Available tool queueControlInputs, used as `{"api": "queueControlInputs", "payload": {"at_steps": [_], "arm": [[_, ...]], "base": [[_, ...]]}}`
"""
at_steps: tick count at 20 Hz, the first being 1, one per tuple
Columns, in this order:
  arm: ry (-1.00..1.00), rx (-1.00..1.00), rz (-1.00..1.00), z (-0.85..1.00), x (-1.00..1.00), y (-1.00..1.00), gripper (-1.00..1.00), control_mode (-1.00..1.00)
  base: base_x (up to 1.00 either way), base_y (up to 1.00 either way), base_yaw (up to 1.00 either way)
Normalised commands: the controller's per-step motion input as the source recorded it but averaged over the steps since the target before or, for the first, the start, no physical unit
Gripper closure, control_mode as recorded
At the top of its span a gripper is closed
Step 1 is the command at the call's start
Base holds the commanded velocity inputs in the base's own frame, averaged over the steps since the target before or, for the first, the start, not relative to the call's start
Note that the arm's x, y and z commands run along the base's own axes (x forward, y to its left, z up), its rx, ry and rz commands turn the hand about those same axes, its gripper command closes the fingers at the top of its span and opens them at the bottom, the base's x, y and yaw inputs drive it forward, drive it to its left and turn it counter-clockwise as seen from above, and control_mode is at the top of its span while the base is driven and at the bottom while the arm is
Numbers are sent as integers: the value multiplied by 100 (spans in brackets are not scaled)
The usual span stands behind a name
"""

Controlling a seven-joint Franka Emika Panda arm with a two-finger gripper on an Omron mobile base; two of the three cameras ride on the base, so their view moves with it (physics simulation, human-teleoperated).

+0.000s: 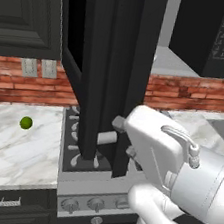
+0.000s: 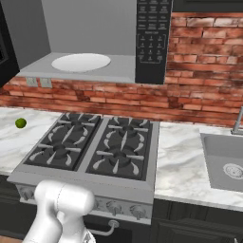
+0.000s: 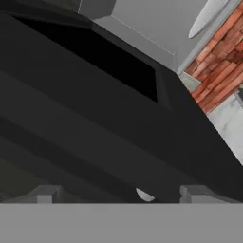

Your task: Place the sponge inside the microwave to prepare for sanitizing.

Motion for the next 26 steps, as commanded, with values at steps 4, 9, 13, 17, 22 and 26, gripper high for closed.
{"api": "queueControlInputs", "payload": {"at_steps": [4,9,13,17,22,26], "arm": [[0,-4,-12,21,-36,1,-100,-100],[3,-1,-13,32,-61,-25,-100,-100],[0,0,-6,74,-71,-21,-100,-100],[0,0,-1,91,-100,-15,-100,-100],[0,-1,0,59,-100,-38,-100,-100],[0,-10,0,13,-87,-81,-100,-100]], "base": [[0,0,0],[0,0,0],[0,0,0],[0,0,0],[0,0,0],[0,0,0]]}}
